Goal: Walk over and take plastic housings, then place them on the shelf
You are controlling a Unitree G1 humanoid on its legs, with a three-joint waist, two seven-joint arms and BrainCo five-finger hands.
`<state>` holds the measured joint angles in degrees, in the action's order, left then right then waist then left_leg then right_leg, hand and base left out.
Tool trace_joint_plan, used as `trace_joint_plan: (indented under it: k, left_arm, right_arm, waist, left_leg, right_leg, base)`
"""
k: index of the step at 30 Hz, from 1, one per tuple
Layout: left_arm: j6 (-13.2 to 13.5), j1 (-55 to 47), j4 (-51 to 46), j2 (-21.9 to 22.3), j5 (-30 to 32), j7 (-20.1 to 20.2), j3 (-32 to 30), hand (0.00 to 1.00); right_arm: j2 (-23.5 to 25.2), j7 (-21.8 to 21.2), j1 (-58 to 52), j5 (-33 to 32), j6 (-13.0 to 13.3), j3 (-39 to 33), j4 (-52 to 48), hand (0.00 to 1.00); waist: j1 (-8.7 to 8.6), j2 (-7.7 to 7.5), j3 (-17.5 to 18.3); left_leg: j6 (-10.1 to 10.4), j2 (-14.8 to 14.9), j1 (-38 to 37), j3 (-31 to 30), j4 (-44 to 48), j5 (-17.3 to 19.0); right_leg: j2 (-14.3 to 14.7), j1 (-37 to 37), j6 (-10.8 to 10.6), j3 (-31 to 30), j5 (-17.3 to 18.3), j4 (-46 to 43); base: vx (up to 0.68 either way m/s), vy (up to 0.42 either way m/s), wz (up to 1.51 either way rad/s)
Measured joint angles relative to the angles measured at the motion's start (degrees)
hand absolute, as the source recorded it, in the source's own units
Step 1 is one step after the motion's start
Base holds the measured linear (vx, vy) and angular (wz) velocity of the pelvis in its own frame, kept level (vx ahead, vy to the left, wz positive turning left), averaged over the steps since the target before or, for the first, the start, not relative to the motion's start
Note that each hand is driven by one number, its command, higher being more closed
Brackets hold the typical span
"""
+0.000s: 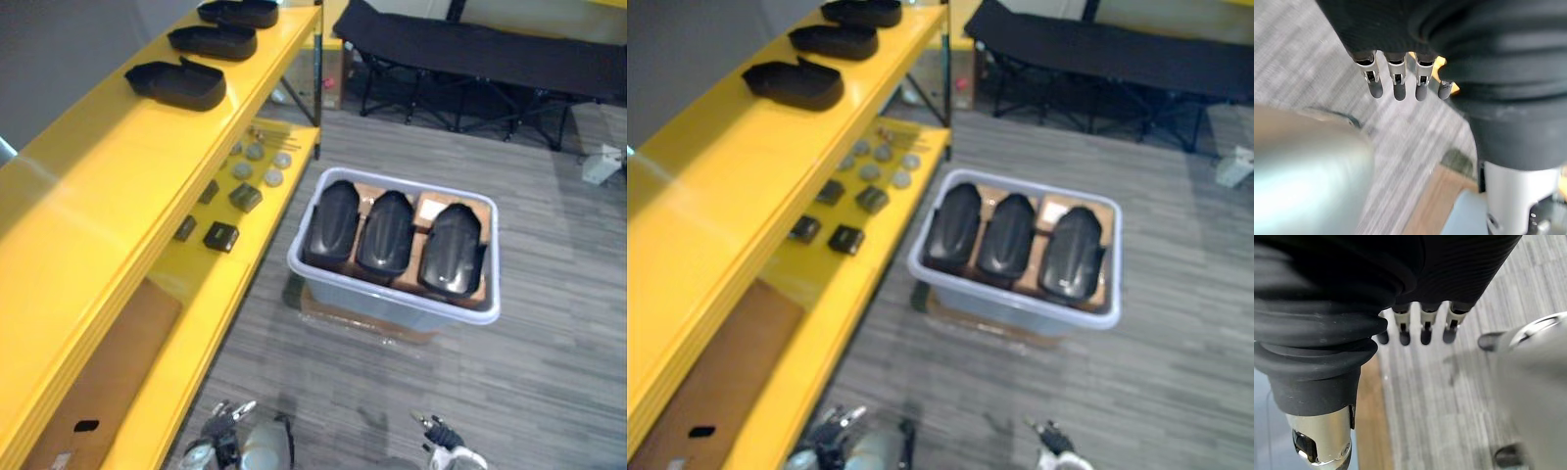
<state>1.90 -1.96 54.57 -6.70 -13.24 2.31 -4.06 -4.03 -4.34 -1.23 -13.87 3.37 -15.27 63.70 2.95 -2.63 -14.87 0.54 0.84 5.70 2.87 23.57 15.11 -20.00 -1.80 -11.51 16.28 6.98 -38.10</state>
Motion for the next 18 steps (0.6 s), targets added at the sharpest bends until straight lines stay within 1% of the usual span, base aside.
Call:
trace_joint_plan:
  k: [1,2,3,4,5,6,7,8,9,10,11,12,13,15,17,18]
  left_arm:
    - [0.00,-0.08,-0.22,-0.50,0.64,-0.18,0.27,0.00]
    - [-0.52,-0.30,-0.34,-1.02,0.84,-0.89,0.41,0.00]
    - [-1.28,-0.38,0.19,-1.77,0.72,-1.47,0.42,0.00]
    - [-1.52,-0.57,0.41,-2.01,0.67,-1.64,0.36,0.00]
    - [-2.11,-1.04,0.61,-2.08,0.23,-1.85,0.28,0.00]
    - [-2.28,-1.50,0.62,-2.01,0.06,-1.85,0.20,0.00]
    - [-2.45,-1.52,0.65,-2.02,0.01,-1.81,0.22,0.00]
    - [-2.45,-1.53,0.65,-2.09,-0.28,-1.80,0.21,0.00]
    - [-2.68,-1.56,0.94,-2.53,-0.31,-1.81,0.09,0.00]
    - [-3.06,-1.34,1.45,-2.38,-0.31,-1.79,0.08,0.00]
    - [-3.27,-1.96,2.23,-1.41,-0.27,-1.58,0.12,0.00]
    - [-3.28,-2.40,2.70,-0.74,-0.22,-1.61,0.07,0.00]
    - [-3.31,-2.73,2.87,-0.09,-0.24,-1.90,0.02,0.00]
    - [-3.37,-3.16,2.90,0.34,-0.35,-2.19,-0.46,0.00]
    - [-3.31,-3.66,3.09,0.33,-0.19,-2.15,-1.85,0.00]
    - [-3.23,-3.89,3.32,0.33,-0.18,-2.12,-2.43,0.00]
  right_arm:
    - [0.56,0.33,-0.32,0.00,0.75,0.32,-0.81,0.00]
    - [0.88,0.68,-0.23,0.42,1.32,1.41,-1.09,0.00]
    - [0.95,0.64,-0.19,1.44,1.35,2.24,-1.02,0.00]
    - [1.07,0.71,-0.20,1.63,1.37,2.43,-0.89,0.00]
    - [1.22,0.84,-0.41,1.66,1.44,2.28,-0.83,0.00]
    - [1.14,0.98,-0.38,1.69,1.42,2.21,-0.87,0.00]
    - [1.16,1.39,-0.37,2.00,1.37,2.05,-0.81,0.00]
    - [1.18,1.69,-0.36,2.75,1.34,2.05,-0.77,0.00]
    - [1.18,1.93,-0.44,3.45,1.34,1.88,-0.26,0.00]
    - [0.69,2.02,-0.33,3.49,1.32,1.77,-0.12,0.00]
    - [-0.25,2.27,-0.83,3.59,1.31,1.83,0.26,0.00]
    - [-0.86,2.37,-0.84,3.45,1.18,1.87,0.53,0.00]
    - [-1.19,2.44,-0.84,3.35,1.06,1.86,0.62,0.00]
    - [-1.24,2.45,-0.80,2.76,1.01,1.91,0.61,0.00]
    - [-1.18,2.71,-0.83,0.49,0.79,1.89,0.61,0.00]
    - [-1.17,2.95,-0.83,-0.04,0.80,1.88,0.61,0.00]
  waist:
    - [-0.09,-0.53,-0.20]
    - [-0.24,-0.60,-0.15]
    - [0.10,-0.63,-0.13]
    - [0.11,-0.49,-0.17]
    - [-0.37,0.08,-0.10]
    - [-0.54,0.37,0.01]
    - [-0.52,0.31,0.11]
    - [-0.44,0.09,0.24]
    - [-0.37,-0.77,0.70]
    - [-0.54,0.21,0.85]
    - [-0.57,2.01,2.28]
    - [-0.44,2.66,2.96]
    - [-0.52,3.80,3.66]
    - [-0.50,4.11,3.84]
    - [-0.47,3.36,3.61]
    - [-0.51,3.33,3.75]
  left_leg:
    - [-0.12,-0.14,-0.47,-0.33,0.59,0.54]
    - [-0.33,0.34,-0.92,-0.98,1.50,1.47]
    - [-0.18,1.24,-2.10,-1.43,1.08,1.82]
    - [-0.15,1.67,-2.75,-1.69,0.61,1.83]
    - [0.03,2.47,-3.42,-2.56,0.06,1.89]
    - [0.52,2.83,-3.86,-3.41,-0.26,1.99]
    - [1.12,2.92,-3.77,-4.21,0.16,2.33]
    - [1.60,2.80,-3.65,-4.50,0.57,2.60]
    - [2.88,2.24,-3.40,-5.49,1.27,3.37]
    - [3.28,3.09,-3.70,-5.78,1.50,3.61]
    - [3.93,4.79,-3.62,-5.63,1.17,3.53]
    - [4.31,5.83,-3.78,-5.59,0.55,3.45]
    - [5.25,6.77,-3.83,-5.29,-0.39,2.90]
    - [6.66,7.76,-4.91,-3.65,-2.75,1.87]
    - [7.13,8.42,-7.21,-1.19,-7.00,-0.04]
    - [7.39,8.58,-7.77,-0.14,-7.88,-0.57]
  right_leg:
    - [-0.57,-1.16,0.84,-0.77,-1.00,-2.95]
    - [-0.61,-2.25,1.84,-0.95,1.83,-4.86]
    - [0.94,-2.22,2.32,-0.57,5.34,-2.46]
    - [1.94,-2.18,2.27,-0.46,6.35,-0.56]
    - [3.89,-2.20,2.48,-0.44,6.84,4.06]
    - [5.13,-2.24,2.67,-0.74,6.54,8.98]
    - [6.06,-2.01,2.89,-1.26,5.47,13.67]
    - [6.61,-1.99,3.26,-1.82,3.59,16.10]
    - [7.13,-1.30,2.98,-2.15,-0.33,18.81]
    - [7.64,-0.17,3.10,-1.33,-0.30,18.93]
    - [9.35,1.01,3.39,-0.33,-0.38,21.06]
    - [10.44,1.64,3.81,0.15,-0.58,22.49]
    - [11.39,1.96,4.19,0.69,-0.81,23.72]
    - [12.03,1.80,4.58,0.70,-0.85,24.27]
    - [12.83,1.64,4.99,-0.57,-1.05,25.16]
    - [13.08,1.55,5.26,-1.25,-1.19,25.66]
  base:
    - [0.10,0.081,0.21]
    - [0.10,0.032,0.17]
    - [0.11,0.022,0.13]
    - [0.13,-0.001,0.19]
    - [0.12,-0.027,0.28]
    - [0.13,-0.078,0.46]
    - [0.11,-0.107,0.39]
    - [0.09,-0.170,0.46]
    - [0.07,-0.178,0.35]
    - [0.14,-0.221,0.38]
    - [0.13,-0.166,0.18]
    - [0.16,-0.168,0.11]
    - [0.09,-0.115,0.01]
    - [0.08,-0.121,-0.08]
    - [0.05,-0.088,-0.32]
    - [0.01,-0.044,-0.42]
